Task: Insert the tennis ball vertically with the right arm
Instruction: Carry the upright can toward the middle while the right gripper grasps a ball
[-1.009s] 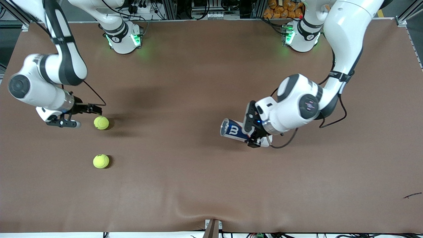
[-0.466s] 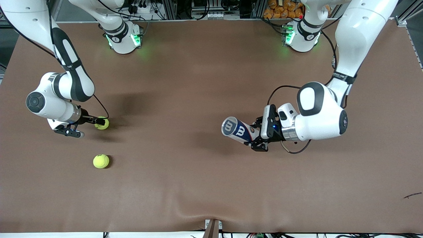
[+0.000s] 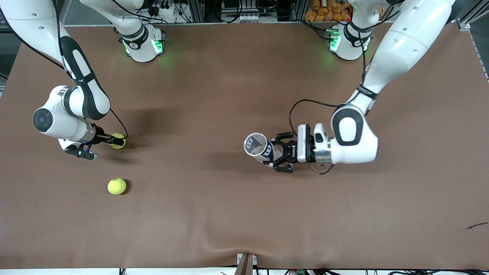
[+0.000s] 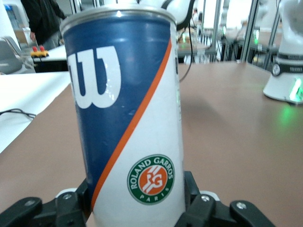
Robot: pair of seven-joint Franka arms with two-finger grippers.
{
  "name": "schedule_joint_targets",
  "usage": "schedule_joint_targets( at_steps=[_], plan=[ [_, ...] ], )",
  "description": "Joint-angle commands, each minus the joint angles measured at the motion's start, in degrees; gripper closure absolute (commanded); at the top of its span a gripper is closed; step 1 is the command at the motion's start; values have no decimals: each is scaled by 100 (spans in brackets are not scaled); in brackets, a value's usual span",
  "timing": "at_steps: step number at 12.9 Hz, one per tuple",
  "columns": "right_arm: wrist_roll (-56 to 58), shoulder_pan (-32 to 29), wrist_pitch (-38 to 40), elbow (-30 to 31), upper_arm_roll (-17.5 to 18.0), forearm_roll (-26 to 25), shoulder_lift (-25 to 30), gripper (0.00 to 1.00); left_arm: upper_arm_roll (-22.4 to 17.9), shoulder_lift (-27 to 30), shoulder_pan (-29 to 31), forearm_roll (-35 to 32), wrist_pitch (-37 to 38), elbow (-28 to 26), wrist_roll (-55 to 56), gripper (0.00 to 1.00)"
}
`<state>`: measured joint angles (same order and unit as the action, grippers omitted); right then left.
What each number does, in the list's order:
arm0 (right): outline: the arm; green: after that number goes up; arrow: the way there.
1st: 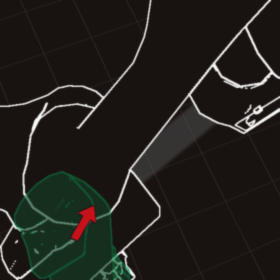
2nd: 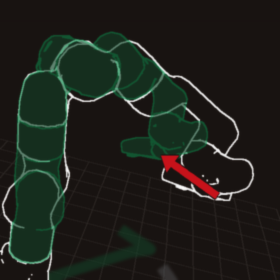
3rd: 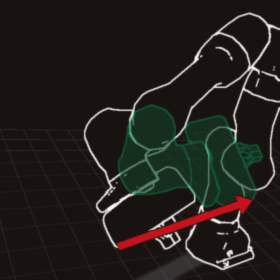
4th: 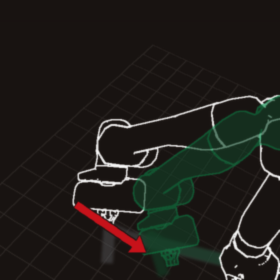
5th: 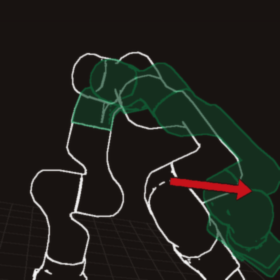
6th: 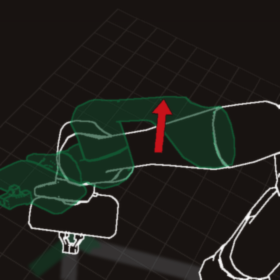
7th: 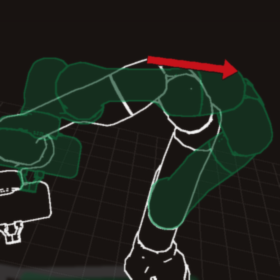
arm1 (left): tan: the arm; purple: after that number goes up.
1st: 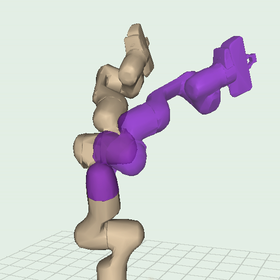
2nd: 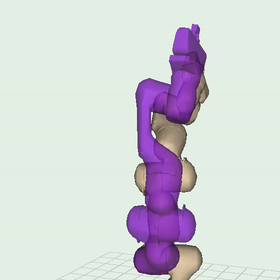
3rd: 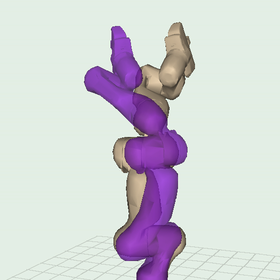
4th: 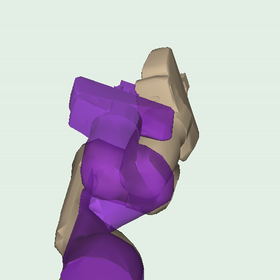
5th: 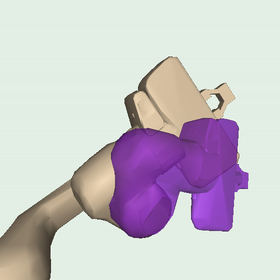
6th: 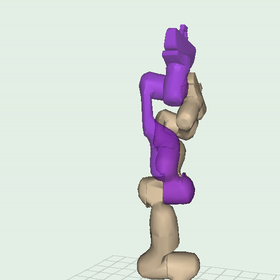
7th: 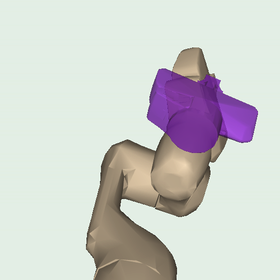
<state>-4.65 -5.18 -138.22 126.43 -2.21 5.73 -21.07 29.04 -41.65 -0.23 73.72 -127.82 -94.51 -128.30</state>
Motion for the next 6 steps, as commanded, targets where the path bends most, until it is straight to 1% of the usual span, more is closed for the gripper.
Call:
schedule_joint_targets(
  at_steps=[1,2,3,4,5,6],
  plan=[
    [-54,-53,-21,-39,63,183,-116,0,31,-212,-319,896,29,117,-502,26],
    [-54,-53,-21,-39,63,183,-116,0,31,-290,-433,985,29,117,-538,26],
    [-54,-53,-21,-39,63,183,-125,0,31,-500,-504,1143,29,117,-678,26],
    [-54,-53,-21,-39,63,183,-143,0,84,-667,-583,1501,29,134,-1036,26],
    [-54,-53,-21,-39,63,183,-151,5,101,-730,-740,2001,29,126,-1379,25],
    [-54,-62,-21,-57,63,192,-160,24,93,-791,-994,2502,29,135,-1695,25]
  ],
)
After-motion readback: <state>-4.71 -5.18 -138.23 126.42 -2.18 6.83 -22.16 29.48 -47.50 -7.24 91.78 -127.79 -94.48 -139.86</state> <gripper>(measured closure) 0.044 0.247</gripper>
